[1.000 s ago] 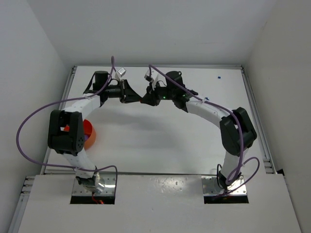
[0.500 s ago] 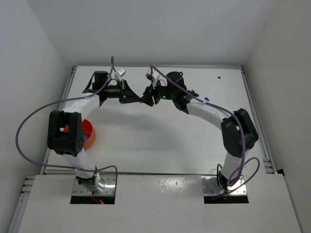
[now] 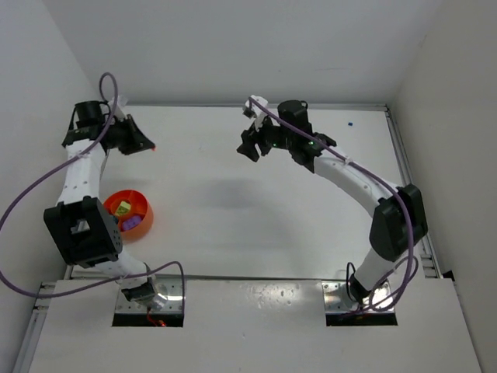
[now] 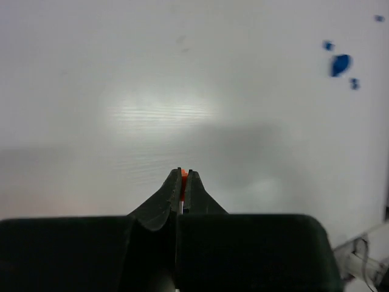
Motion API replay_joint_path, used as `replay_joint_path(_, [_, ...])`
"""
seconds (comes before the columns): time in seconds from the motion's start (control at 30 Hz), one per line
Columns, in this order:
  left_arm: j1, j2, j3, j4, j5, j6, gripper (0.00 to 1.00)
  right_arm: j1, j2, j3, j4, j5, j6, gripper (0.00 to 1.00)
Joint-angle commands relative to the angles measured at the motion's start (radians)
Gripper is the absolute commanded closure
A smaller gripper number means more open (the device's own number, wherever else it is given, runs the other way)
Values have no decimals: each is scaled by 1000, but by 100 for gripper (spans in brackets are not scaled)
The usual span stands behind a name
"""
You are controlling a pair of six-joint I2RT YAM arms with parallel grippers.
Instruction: Sort the legos into containers by color
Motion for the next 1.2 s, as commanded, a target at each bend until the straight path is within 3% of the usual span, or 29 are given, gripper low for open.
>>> replay_joint_path(0.0, [72, -48, 42, -237, -315, 189, 100, -31, 86, 105, -244, 32, -88, 37])
replay_joint_path(0.07, [131, -57, 42, -295, -416, 243, 100, -41, 129, 154, -337, 22, -149, 37])
replay_joint_path(0.3, [263, -111, -27, -346, -540, 344, 100, -79, 247, 303, -521, -5, -223, 37])
replay_joint_path(0.63, [264, -116, -145, -305, -586, 375, 100, -88, 384, 490, -598, 35, -213, 38])
replay_joint_path(0.93, [264, -48, -154, -270, -543, 384, 100, -88, 406, 509, -609, 35, -204, 38])
replay_joint_path(0.97, [264, -35, -154, -270, -543, 384, 97, -88, 406, 509, -609, 35, -204, 38])
replay_joint_path(1.03, [264, -24, -133, -270, -532, 396, 81, -88, 406, 509, -609, 44, -204, 38])
replay_joint_path(1.17, [264, -13, -113, -270, -512, 396, 71, -88, 406, 509, -600, 55, -204, 38])
